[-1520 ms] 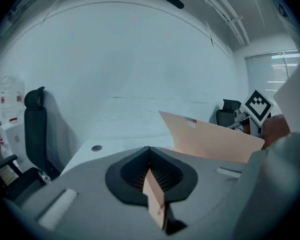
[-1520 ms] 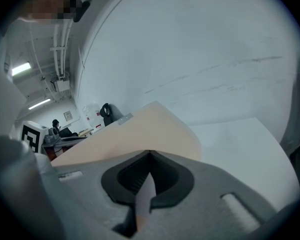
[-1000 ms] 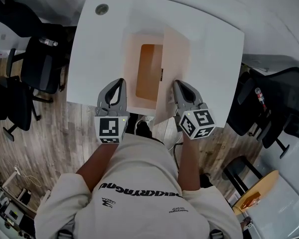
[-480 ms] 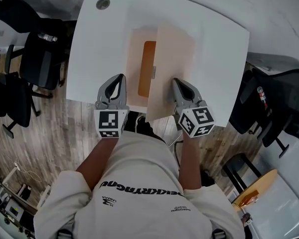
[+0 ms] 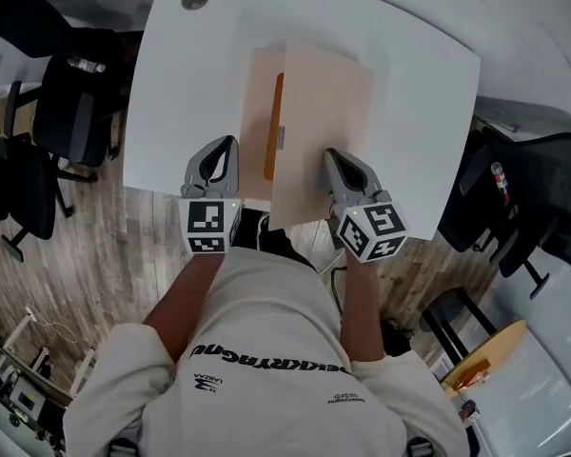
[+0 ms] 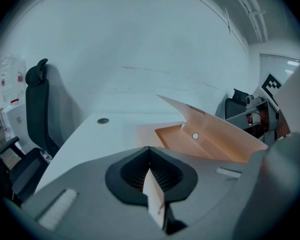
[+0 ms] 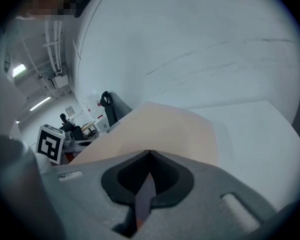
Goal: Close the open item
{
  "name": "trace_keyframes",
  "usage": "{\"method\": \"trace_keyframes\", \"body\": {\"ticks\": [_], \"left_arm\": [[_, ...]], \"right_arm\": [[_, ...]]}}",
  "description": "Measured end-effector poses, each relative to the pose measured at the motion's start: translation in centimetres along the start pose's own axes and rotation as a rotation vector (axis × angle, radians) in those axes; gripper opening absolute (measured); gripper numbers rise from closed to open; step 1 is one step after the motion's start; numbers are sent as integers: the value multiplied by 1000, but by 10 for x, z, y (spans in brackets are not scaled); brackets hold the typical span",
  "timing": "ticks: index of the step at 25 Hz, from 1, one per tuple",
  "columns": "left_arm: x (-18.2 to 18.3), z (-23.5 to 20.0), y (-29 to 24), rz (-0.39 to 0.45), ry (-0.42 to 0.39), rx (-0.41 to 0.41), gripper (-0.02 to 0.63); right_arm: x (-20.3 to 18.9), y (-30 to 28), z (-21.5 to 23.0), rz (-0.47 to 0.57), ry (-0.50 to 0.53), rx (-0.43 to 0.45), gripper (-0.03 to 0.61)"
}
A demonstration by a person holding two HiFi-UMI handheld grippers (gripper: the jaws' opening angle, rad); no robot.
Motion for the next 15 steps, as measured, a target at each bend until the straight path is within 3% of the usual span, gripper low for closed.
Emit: {"method": "trace_keyframes", "body": {"ticks": [15], "left_arm": [[-29, -13, -16, -81, 29, -3, 0]], "right_arm": [[-8, -16, -4, -55, 6, 4, -2]]}}
Point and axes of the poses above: the fingertips, and each gripper's own axes: y backward along the fingers, z to its right, x out of its top, the point moved 3 cm from there along y, backward along the fingers, and after that the axes turned 7 degrees about x, right-handed, at the moved point
